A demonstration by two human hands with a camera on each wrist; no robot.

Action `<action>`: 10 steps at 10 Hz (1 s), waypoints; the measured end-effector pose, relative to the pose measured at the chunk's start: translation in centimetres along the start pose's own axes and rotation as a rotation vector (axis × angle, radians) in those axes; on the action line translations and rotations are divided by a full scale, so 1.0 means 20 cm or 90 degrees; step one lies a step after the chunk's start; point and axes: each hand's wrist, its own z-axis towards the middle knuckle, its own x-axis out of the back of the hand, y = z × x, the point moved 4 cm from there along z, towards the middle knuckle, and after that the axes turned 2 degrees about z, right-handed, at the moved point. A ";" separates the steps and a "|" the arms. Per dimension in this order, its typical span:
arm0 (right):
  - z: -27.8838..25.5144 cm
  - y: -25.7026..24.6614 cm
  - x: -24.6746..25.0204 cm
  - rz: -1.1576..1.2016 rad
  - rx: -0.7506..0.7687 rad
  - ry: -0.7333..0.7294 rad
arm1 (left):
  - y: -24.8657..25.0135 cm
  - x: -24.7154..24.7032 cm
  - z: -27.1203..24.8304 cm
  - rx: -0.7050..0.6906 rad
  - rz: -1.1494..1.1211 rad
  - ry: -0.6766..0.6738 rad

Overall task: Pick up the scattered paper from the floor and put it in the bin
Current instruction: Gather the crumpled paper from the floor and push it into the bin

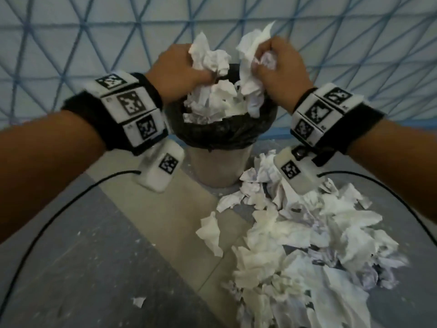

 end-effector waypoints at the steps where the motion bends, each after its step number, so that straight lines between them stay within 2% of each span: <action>1: 0.08 0.09 -0.20 -0.130 -0.123 -0.139 | -0.08 -0.19 0.12 0.068 0.093 -0.064; 2: 0.06 0.12 -0.32 -0.295 -0.176 -0.291 | -0.16 -0.33 0.18 0.126 0.182 -0.153; 3: 0.08 0.09 -0.27 -0.370 -0.107 -0.216 | -0.16 -0.31 0.21 0.067 0.281 -0.202; 4: 0.07 0.05 -0.24 -0.461 -0.118 -0.218 | -0.16 -0.19 0.23 0.001 0.430 -0.165; 5: 0.05 0.04 -0.36 -0.484 -0.134 -0.334 | -0.19 -0.21 0.21 -0.092 0.457 -0.206; 6: -0.01 0.04 -0.49 -0.514 -0.130 -0.448 | -0.24 -0.31 0.12 -0.097 0.460 -0.304; 7: -0.01 0.04 -0.50 -0.519 -0.142 -0.461 | -0.24 -0.30 0.10 -0.089 0.462 -0.307; 8: 0.04 -0.04 -0.37 -0.432 -0.077 -0.284 | -0.22 -0.18 0.13 -0.104 0.411 -0.213; 9: -0.04 -0.08 -0.17 -0.307 0.051 -0.060 | -0.15 -0.07 0.04 -0.225 0.257 0.006; 10: -0.19 0.03 -0.04 -0.241 0.075 0.049 | -0.12 -0.17 -0.24 -0.427 0.121 -0.001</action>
